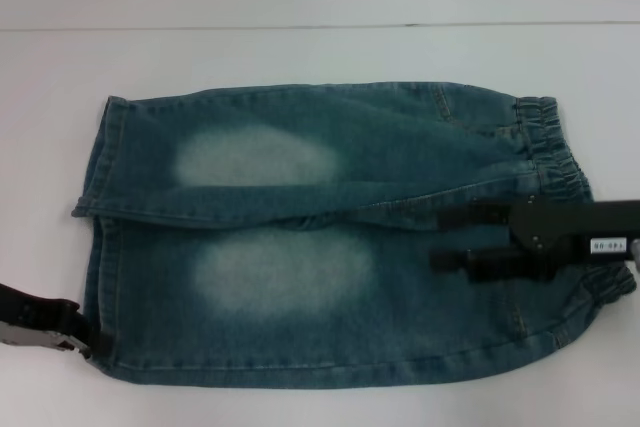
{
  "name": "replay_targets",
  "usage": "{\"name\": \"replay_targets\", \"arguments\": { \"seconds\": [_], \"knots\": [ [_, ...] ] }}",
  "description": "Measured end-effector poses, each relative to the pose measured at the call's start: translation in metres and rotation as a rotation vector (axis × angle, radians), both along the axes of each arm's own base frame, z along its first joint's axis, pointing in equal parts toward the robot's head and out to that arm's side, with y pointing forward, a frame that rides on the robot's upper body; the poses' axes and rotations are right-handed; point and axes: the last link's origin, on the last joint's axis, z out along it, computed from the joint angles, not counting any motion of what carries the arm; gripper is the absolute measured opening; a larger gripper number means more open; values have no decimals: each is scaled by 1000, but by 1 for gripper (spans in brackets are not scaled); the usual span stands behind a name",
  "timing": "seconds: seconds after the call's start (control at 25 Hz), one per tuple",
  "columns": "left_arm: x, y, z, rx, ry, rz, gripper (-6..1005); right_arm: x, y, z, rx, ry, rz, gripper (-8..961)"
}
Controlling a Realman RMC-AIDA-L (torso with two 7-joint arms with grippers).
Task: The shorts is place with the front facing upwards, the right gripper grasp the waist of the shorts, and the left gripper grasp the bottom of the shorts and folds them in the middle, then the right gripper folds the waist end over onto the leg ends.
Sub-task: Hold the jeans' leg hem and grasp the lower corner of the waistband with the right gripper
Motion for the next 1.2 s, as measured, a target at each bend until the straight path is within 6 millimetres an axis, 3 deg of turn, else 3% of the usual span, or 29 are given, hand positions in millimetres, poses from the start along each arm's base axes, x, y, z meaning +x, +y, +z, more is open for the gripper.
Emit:
{"name": "replay_targets", "arguments": {
  "seconds": [0.16,0.36,0.68,1.2],
  "knots": [
    [1,1,0,2,-3,-25,25,0,11,16,1,0,-73,799],
    [3,4,0,16,-5,-32,24,7,24,57,3,-43,-181,797],
    [12,12,-1,42,-34,-47,23,5,27,102,-56,-234,-149,794],
    [12,16,5,77,-50,-44,24,26,38,109,-105,-623,-213,789]
  ]
}}
